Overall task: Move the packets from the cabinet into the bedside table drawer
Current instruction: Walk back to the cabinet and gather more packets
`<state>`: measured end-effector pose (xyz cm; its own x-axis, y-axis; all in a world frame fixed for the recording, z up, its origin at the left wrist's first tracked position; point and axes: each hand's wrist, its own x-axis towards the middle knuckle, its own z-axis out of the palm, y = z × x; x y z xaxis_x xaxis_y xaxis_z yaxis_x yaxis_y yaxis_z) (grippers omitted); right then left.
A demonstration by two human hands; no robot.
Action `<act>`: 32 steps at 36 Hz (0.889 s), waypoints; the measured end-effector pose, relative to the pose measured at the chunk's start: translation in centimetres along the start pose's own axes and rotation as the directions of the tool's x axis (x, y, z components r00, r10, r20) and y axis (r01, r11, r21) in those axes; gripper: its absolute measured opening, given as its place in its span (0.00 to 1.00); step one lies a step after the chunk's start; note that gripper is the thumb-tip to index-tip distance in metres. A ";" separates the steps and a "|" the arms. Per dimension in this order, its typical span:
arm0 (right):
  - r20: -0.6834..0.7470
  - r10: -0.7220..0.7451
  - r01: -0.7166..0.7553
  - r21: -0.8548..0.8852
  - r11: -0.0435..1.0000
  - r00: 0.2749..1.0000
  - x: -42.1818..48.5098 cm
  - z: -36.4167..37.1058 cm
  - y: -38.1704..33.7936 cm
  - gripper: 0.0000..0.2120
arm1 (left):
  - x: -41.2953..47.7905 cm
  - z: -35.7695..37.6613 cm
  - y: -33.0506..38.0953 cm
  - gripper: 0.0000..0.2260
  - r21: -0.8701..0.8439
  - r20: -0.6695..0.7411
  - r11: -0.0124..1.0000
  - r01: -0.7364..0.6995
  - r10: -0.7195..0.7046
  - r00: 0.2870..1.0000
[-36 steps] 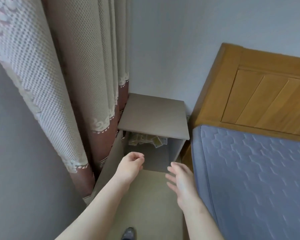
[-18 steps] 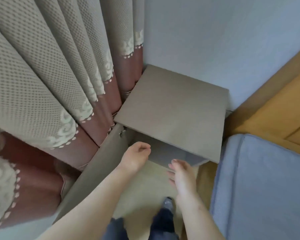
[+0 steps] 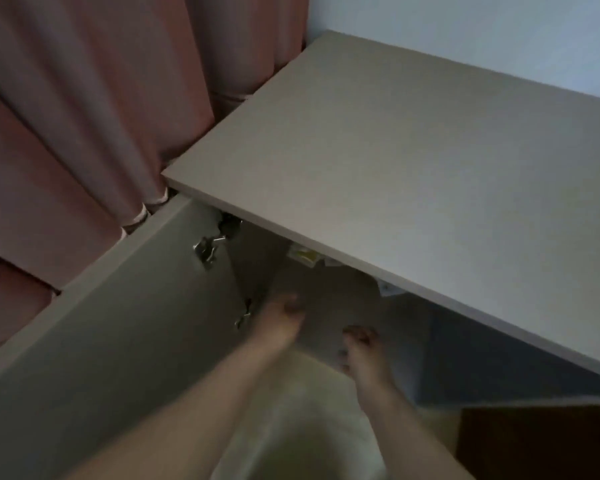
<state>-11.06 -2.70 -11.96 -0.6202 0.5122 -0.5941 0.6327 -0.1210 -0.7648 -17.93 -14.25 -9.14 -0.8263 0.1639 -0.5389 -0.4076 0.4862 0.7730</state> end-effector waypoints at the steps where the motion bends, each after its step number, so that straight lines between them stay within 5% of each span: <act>1: -0.002 -0.018 0.018 -0.017 1.000 1.000 2.3 0.9 1.1 0.12 | 1.8 0.6 -0.9 0.17 0.004 -0.001 1.000 -0.013 0.013 1.000; 6: 0.015 -0.117 0.118 -0.187 0.975 0.993 12.2 4.1 4.8 0.04 | 10.1 3.3 -5.1 0.16 0.119 0.010 0.987 -0.103 0.103 0.995; 19: 0.019 -0.180 0.159 -0.568 0.807 0.983 20.0 5.6 8.8 0.14 | 17.4 4.3 -14.2 0.14 0.314 0.047 0.926 -0.210 0.206 0.978; 27: -0.018 -0.220 0.157 -0.644 0.749 0.975 23.2 4.7 9.2 0.03 | 19.5 5.1 -16.6 0.17 0.443 0.104 0.868 -0.226 0.201 0.974; 32: 0.028 -0.221 0.176 -0.704 0.689 0.975 25.6 3.1 7.7 0.15 | 20.3 6.0 -14.9 0.21 0.583 0.176 0.722 -0.374 0.337 0.925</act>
<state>-23.48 6.79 -33.83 -0.7571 0.5025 -0.4174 0.6528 0.6049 -0.4559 -26.26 -13.01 -33.60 -0.8334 0.4663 -0.2965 0.2412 0.7897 0.5640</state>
